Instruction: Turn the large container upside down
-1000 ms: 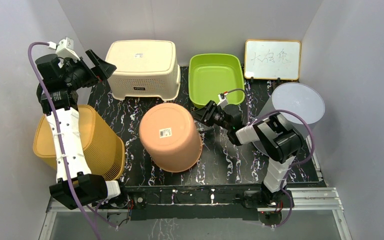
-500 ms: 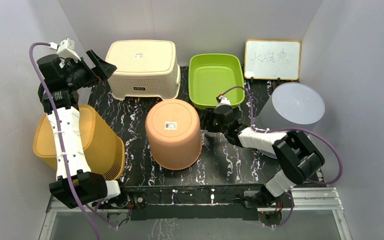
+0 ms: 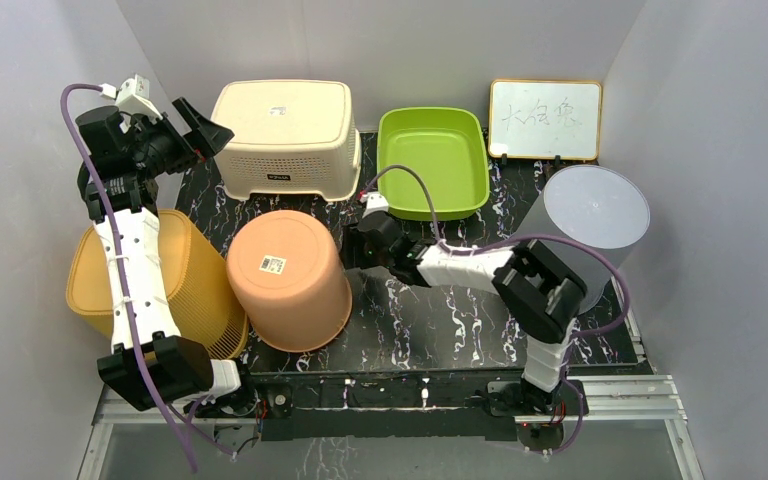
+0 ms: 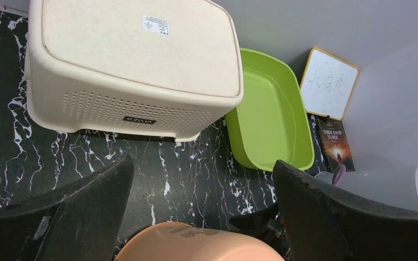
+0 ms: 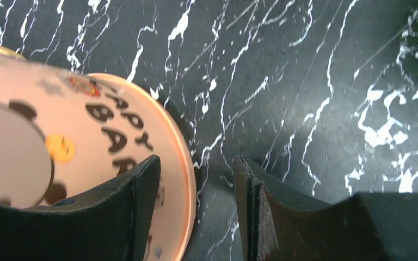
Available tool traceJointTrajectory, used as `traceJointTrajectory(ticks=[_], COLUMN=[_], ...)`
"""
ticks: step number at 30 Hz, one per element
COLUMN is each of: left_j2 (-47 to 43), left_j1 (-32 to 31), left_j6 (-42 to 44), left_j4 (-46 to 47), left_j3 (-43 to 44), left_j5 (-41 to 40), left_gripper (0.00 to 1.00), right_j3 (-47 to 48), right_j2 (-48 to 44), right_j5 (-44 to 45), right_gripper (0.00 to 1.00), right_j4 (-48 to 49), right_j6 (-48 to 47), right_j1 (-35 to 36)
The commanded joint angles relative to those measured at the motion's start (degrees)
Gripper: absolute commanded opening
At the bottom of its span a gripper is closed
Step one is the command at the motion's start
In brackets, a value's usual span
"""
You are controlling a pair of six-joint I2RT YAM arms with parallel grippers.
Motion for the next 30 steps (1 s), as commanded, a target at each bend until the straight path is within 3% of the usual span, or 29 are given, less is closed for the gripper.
traceJointTrajectory(ticks=[1,4,8,14,20,30], left_j2=[-0.7,-1.2,-2.0,-2.3,-2.5,-2.9], left_j1=[-0.3,-0.3,-0.5,-0.7,-0.8,-0.9], left_j6=[0.1,0.4,-0.7,-0.7,-0.1,-0.3], left_j4=[0.6,0.7,2.7,2.7,2.0,3.0], left_j3=[2.0,1.4,-0.8,-1.5,-1.6,-3.8], left_j5=[1.2,1.3,1.8,1.8,1.4,1.4], left_gripper=[0.98,0.98,0.98,0.98,0.98,0.98], right_j3=[7.7,8.8,15.0,24.2,31.1,26.8], right_j2=[1.4,-0.3,1.6,9.3,15.6,15.5], right_j5=[5.5,14.6,19.3,18.4,15.4,10.0], right_gripper=[0.51,0.56,0.57,0.56,0.56,0.41], right_j4=[-1.3,-3.5,-9.1,-11.8,-15.9,-14.1], right_j6=[-4.9,-10.1,-17.4,-27.2,-30.5,-29.9], right_j1=[-0.2,-0.9,-4.1,-8.2,-11.3,-14.4])
